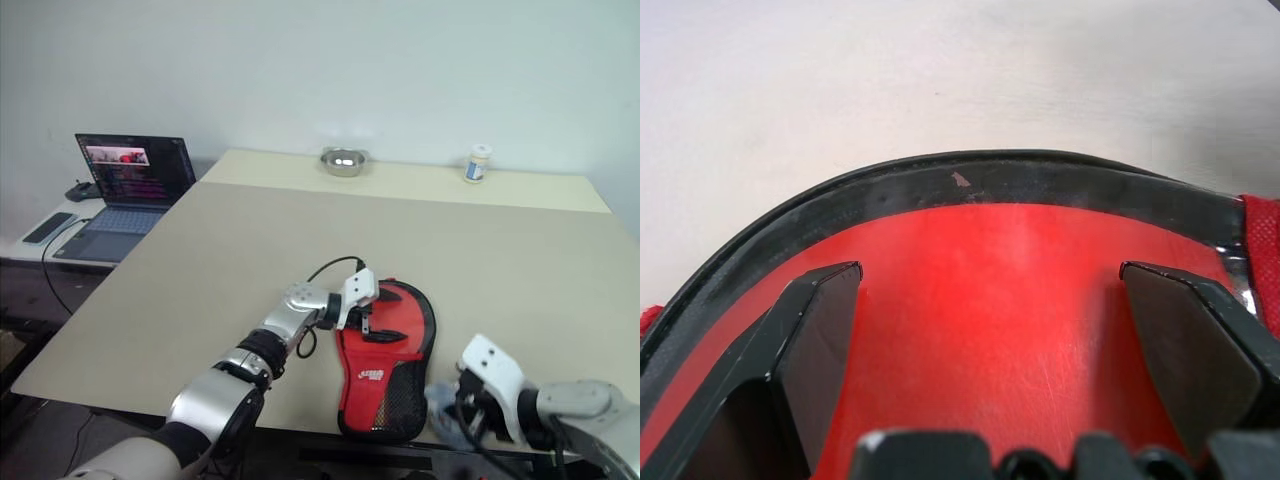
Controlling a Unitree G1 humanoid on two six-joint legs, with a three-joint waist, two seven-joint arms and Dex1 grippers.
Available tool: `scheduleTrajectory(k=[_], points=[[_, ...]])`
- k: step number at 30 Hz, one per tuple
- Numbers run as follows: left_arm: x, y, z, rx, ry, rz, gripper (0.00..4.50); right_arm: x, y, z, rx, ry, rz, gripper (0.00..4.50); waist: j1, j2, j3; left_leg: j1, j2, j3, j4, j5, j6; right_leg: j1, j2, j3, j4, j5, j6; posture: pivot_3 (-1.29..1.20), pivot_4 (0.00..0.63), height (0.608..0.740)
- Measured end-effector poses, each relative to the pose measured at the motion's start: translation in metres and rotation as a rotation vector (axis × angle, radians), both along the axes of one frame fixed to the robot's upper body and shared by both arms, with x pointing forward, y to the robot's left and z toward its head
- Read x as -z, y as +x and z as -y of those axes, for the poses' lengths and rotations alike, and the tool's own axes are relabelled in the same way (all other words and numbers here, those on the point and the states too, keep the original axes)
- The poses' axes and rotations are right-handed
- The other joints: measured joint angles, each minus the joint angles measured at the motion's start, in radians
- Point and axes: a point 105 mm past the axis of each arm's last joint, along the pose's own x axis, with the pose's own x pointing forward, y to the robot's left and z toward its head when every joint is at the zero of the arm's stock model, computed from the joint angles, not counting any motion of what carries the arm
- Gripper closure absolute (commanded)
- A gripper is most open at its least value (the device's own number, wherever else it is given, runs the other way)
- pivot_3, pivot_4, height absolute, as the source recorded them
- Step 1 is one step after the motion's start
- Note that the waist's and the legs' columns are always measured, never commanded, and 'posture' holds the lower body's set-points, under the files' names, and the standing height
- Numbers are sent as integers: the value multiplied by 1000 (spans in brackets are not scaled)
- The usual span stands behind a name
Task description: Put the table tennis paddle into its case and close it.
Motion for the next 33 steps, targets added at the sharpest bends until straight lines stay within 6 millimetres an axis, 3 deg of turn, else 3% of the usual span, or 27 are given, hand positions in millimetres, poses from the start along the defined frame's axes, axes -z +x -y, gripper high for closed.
scheduleTrajectory(k=[4, 13, 25, 27, 33], points=[[2, 0, 0, -12, 2, 0, 0, -1, -12, -3, -44, 14, -28, 4223, -1, -1, -1, 1, 0, -1, 1, 0, 0, 0, -1, -1, 0, 0, 0, 0, 150, 740], [2, -1, 0, -7, 0, -2, 0, -6, -10, -4, -59, 24, -8, 4224, 0, -2, -1, 1, -1, -2, 1, 0, 0, 1, -1, -2, 0, -1, 1, 0, 150, 740], [4, -2, 3, -5, -7, -5, 0, -26, -17, -6, -176, 91, -45, 103, -1, -4, 1, 1, -1, -3, 1, 0, 0, 2, -3, -2, 0, -1, 1, 0, 150, 740], [4, -3, 4, -7, -9, -5, 0, -33, -6, -1, -154, 109, -7, 103, -1, -5, 1, 1, -1, -3, 1, 0, 0, 2, -3, -3, 0, -1, 1, 0, 150, 740], [2, -4, 8, -5, -24, 5, 0, -65, 63, 15, -3, 189, 280, 103, 1, -4, 0, 1, -3, -4, 1, 0, 0, 0, -5, -3, 0, -1, 1, 0, 150, 740]])
